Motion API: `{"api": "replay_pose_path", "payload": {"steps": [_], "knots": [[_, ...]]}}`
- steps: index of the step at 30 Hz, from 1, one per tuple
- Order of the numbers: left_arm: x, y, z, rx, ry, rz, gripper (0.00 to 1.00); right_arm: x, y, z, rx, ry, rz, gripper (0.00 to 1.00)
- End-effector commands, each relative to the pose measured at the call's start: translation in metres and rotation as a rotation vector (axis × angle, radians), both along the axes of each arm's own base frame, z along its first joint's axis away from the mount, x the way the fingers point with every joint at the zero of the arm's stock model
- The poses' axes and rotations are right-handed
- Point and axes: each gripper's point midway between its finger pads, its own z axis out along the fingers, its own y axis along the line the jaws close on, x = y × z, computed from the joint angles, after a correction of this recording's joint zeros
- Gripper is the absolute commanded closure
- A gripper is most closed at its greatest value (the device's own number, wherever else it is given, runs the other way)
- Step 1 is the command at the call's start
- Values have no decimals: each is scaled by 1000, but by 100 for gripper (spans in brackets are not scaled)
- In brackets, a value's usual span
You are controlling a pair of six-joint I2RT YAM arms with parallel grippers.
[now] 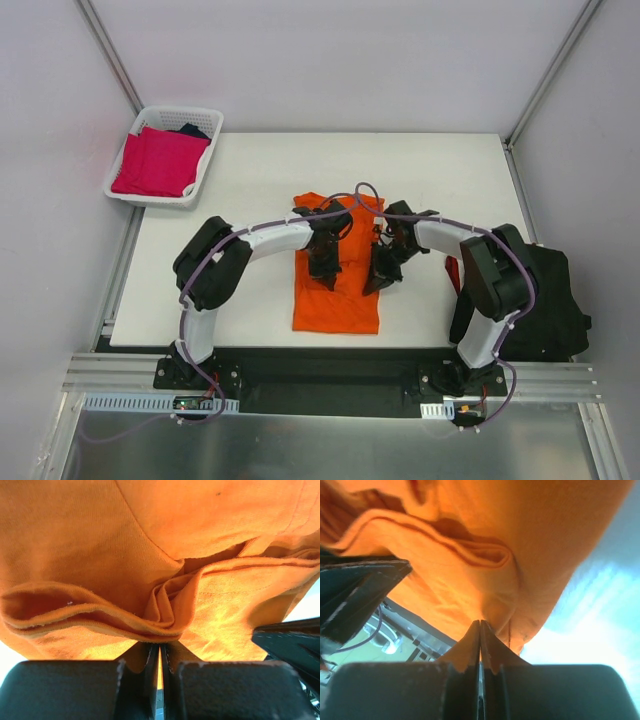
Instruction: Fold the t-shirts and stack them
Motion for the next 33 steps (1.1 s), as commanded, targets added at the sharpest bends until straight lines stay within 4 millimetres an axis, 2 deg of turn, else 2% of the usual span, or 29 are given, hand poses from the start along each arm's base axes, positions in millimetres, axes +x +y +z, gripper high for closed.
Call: {"api": "replay_pose_path", "payload": {"steps": [1, 4, 5, 6, 8, 9, 10, 12, 13, 16, 18, 19, 21, 22, 23, 24, 25, 26, 27, 28, 29, 31, 32, 33], "knots": [[-8, 6, 10, 23, -10, 6, 100, 15, 0, 26, -5, -108, -7, 98], [-1, 2, 21, 2, -48, 2, 99, 24, 5, 41, 14, -144, -3, 93], [2, 1, 26, -2, -65, 1, 81, 27, 6, 47, 24, -160, -2, 91], [9, 1, 38, -9, -111, 7, 66, 30, 5, 52, 29, -165, -14, 83], [21, -2, 64, -22, -173, 12, 34, 43, 7, 71, 70, -208, -32, 73], [29, 1, 78, -11, -225, 16, 4, 51, 5, 81, 86, -233, -54, 61], [41, -6, 100, -40, -277, 21, 1, 56, 4, 87, 105, -243, -65, 56], [51, -3, 119, -32, -314, 16, 1, 74, 0, 99, 129, -277, -99, 45], [63, -7, 138, -50, -367, 25, 1, 79, -1, 101, 142, -276, -109, 44], [87, -1, 152, -60, -400, 53, 1, 104, -12, 103, 158, -289, -149, 47], [105, 12, 146, -42, -396, 86, 1, 125, -23, 104, 147, -323, -168, 50], [111, 16, 143, -35, -393, 96, 1, 132, -27, 93, 139, -302, -175, 50], [129, 32, 127, 9, -385, 99, 1, 154, -37, 94, 134, -335, -192, 49], [137, 36, 123, 21, -390, 98, 1, 160, -39, 82, 125, -309, -198, 49], [145, 43, 109, 49, -374, 99, 1, 169, -45, 82, 125, -316, -211, 49], [160, 58, 107, 61, -379, 113, 1, 176, -47, 79, 124, -323, -215, 49], [169, 66, 102, 68, -373, 130, 1, 188, -49, 82, 125, -347, -220, 50], [176, 73, 90, 71, -348, 137, 1, 195, -55, 72, 121, -324, -240, 51], [184, 80, 88, 71, -348, 148, 1, 202, -58, 69, 125, -326, -252, 54], [195, 95, 84, 64, -336, 183, 1, 211, -61, 72, 130, -337, -269, 54], [202, 100, 77, 63, -331, 192, 1, 217, -68, 63, 123, -320, -294, 54], [216, 113, 73, 58, -338, 197, 1, 227, -74, 60, 128, -323, -322, 54], [221, 115, 63, 63, -328, 194, 1, 233, -78, 61, 130, -328, -339, 54], [227, 115, 63, 50, -333, 185, 1, 237, -80, 55, 130, -324, -348, 54]]}}
